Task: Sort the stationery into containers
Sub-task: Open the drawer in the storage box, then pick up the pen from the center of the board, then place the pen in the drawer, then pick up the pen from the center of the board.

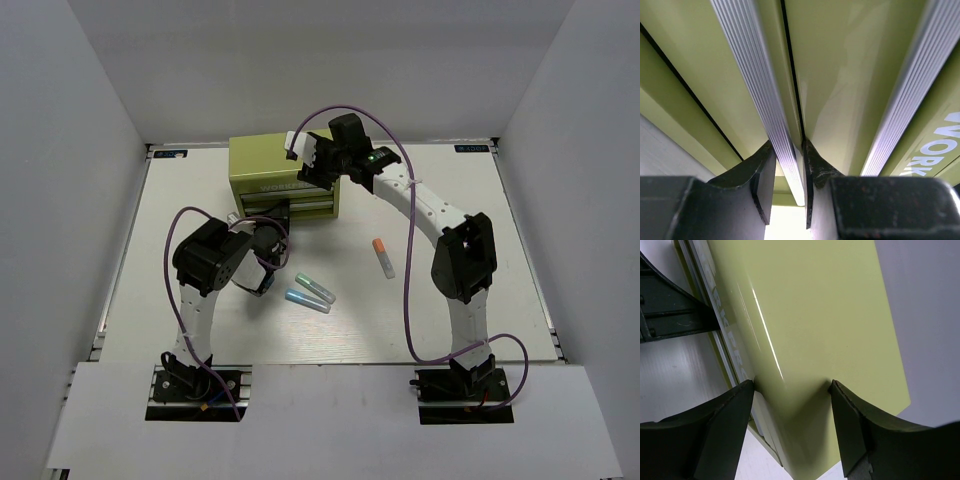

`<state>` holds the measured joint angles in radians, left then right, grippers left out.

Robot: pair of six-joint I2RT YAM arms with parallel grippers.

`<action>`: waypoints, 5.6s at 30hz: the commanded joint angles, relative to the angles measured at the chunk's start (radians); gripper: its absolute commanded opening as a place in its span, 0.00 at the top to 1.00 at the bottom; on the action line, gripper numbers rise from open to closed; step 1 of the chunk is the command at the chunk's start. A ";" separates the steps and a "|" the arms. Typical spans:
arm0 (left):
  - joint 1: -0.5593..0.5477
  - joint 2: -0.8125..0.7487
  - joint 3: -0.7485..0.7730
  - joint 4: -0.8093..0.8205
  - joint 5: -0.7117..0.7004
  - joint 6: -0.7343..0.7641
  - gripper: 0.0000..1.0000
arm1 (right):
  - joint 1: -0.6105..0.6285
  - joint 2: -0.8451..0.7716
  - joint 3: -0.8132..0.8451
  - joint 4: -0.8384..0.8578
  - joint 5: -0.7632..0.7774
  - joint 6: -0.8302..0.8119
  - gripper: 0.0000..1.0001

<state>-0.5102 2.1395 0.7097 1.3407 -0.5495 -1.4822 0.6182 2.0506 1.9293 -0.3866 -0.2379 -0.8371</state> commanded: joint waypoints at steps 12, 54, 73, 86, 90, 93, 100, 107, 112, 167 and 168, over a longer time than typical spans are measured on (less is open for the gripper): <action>-0.010 -0.021 -0.124 0.284 0.089 0.017 0.90 | -0.014 0.075 0.053 -0.058 0.026 0.016 0.34; -0.028 -0.736 -0.328 -0.647 0.586 0.311 0.00 | -0.011 -0.415 -0.476 0.093 0.038 0.016 0.10; -0.019 -1.230 -0.220 -1.771 0.432 0.454 0.00 | -0.242 -0.468 -0.846 -0.014 0.008 0.684 0.47; -0.030 -1.251 -0.133 -1.996 0.408 0.333 0.00 | -0.262 -0.313 -0.854 0.021 0.029 0.731 0.33; -0.030 -1.260 -0.133 -1.996 0.419 0.286 0.00 | -0.253 -0.287 -0.874 0.067 0.104 0.737 0.36; -0.030 -1.261 -0.133 -2.005 0.410 0.248 0.02 | -0.245 -0.285 -0.914 0.097 0.133 0.725 0.43; -0.030 -1.152 -0.115 -2.026 0.436 0.145 0.07 | -0.236 -0.306 -0.964 0.094 0.100 0.682 0.67; -0.039 -1.012 -0.075 -1.971 0.497 0.114 0.21 | -0.227 -0.418 -0.859 0.023 -0.129 0.434 0.83; -0.039 -0.955 -0.065 -1.910 0.526 0.105 0.29 | -0.183 -0.457 -0.664 -0.089 -0.388 0.055 0.87; -0.234 -0.415 0.292 -2.187 0.566 -0.240 0.44 | -0.089 -0.575 -0.662 0.124 -0.345 0.279 0.40; -0.234 -0.415 0.292 -2.198 0.566 -0.240 0.46 | -0.098 -0.584 -0.670 0.130 -0.348 0.282 0.40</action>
<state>-0.7368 1.7134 0.9905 -0.7860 0.0650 -1.7111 0.5388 1.5249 1.2736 -0.3286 -0.5503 -0.6025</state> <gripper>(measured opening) 0.549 0.602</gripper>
